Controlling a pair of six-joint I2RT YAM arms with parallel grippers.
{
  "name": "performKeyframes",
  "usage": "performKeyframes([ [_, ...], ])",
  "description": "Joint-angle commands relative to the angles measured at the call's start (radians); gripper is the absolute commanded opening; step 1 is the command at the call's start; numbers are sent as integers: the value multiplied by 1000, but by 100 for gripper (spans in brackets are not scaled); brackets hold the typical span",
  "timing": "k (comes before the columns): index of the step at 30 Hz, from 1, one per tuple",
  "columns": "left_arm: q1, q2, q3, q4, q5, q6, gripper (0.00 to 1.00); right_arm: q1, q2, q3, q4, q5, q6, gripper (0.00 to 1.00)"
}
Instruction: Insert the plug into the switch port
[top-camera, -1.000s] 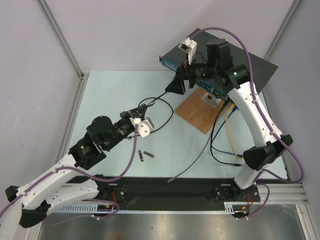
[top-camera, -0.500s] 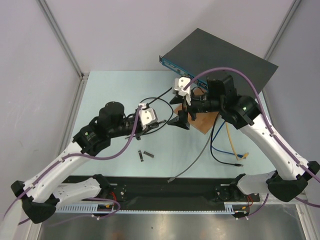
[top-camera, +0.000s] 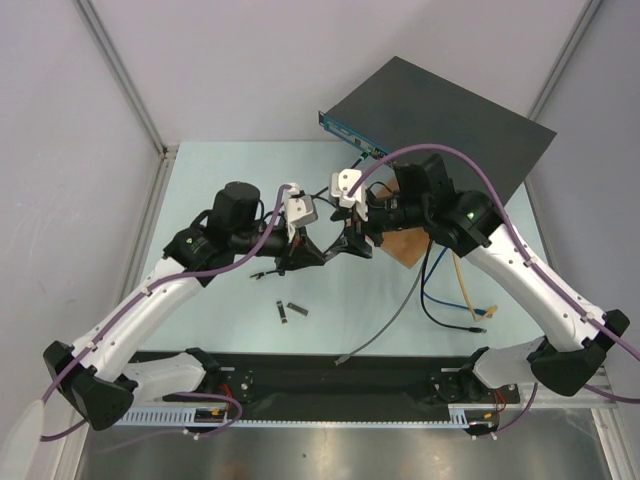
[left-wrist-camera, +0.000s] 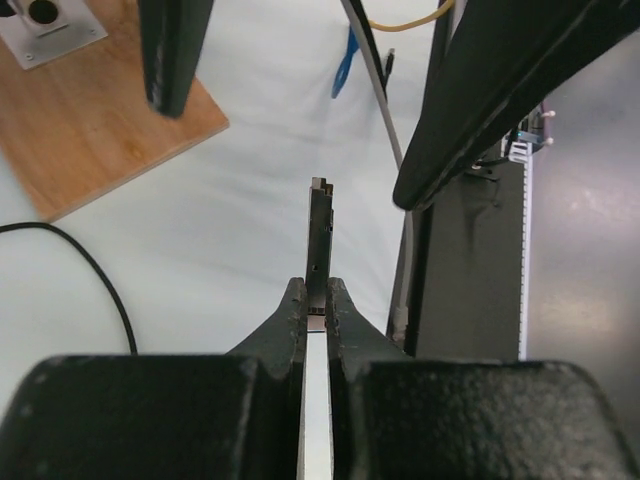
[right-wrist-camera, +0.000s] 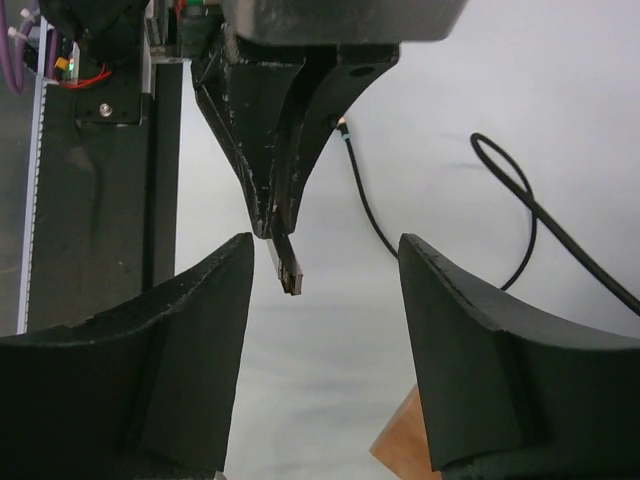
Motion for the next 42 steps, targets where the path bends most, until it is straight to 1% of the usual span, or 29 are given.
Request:
performKeyframes([
  [1, 7, -1, 53, 20, 87, -23, 8, 14, 11, -16, -28, -25, -24, 63],
  [8, 9, -13, 42, 31, 102, 0, 8, 6, 28, -33, -70, -34, -36, 59],
  [14, 9, -24, 27, 37, 95, 9, 7, 0, 47, -28, -90, -51, -18, 51],
  [16, 9, -32, 24, 46, 81, 7, 7, -3, 51, -28, -100, -56, -18, 51],
  [18, 9, -41, 16, 54, 65, 10, 7, -6, 54, -30, -100, -69, -16, 42],
  [19, 9, -43, 13, 60, 61, 11, 6, -6, 56, -28, -96, -73, -15, 36],
  [20, 9, -46, 10, 63, 58, 9, 6, -6, 61, -23, -94, -73, -10, 17],
  [22, 9, -52, 12, 75, 50, 7, 7, -8, 74, -14, -103, -73, -3, 2],
  [23, 10, -56, 9, 88, 39, 3, 11, -11, 81, -4, -107, -76, 5, 0],
  [24, 10, -64, 3, 101, 23, -9, 18, -17, 87, 3, -108, -83, 16, 0],
  [25, 10, -87, -7, 144, -38, -28, 38, -29, 99, 10, -108, -106, 54, 0],
  [26, 10, -104, -26, 163, -71, -28, 44, -41, 108, 19, -107, -121, 79, 0],
  [27, 10, -121, -42, 196, -112, -22, 55, -82, 117, 44, -96, -137, 109, 0],
  [28, 10, -142, -56, 215, -173, 12, 59, -107, 142, 56, -82, -178, 152, 0],
  [29, 10, -183, -88, 236, -210, 32, 62, -141, 157, 73, -67, -206, 248, 0],
  [30, 10, -206, -105, 279, -244, 67, 68, -200, 174, 110, -35, -273, 316, 0],
  [31, 10, -225, -120, 298, -302, 87, 70, -231, 195, 131, -18, -313, 374, 0],
  [32, 10, -255, -144, 315, -324, 107, 70, -254, 235, 151, -5, -356, 484, 0],
  [33, 10, -265, -151, 331, -333, 128, 71, -264, 255, 170, 1, -396, 517, 0],
  [34, 10, -274, -157, 339, -340, 182, 71, -267, 269, 206, -8, -462, 539, 0],
  [35, 10, -283, -177, 351, -346, 205, 71, -264, 278, 213, -7, -485, 562, 0],
  [38, 10, -325, -229, 414, -323, 299, 71, -255, 288, 196, 53, -551, 674, 0],
  [39, 10, -346, -244, 458, -318, 316, 70, -253, 292, 191, 89, -563, 733, 0],
  [42, 6, -356, -275, 500, -294, 357, 68, -258, 301, 162, 192, -620, 868, 0],
])
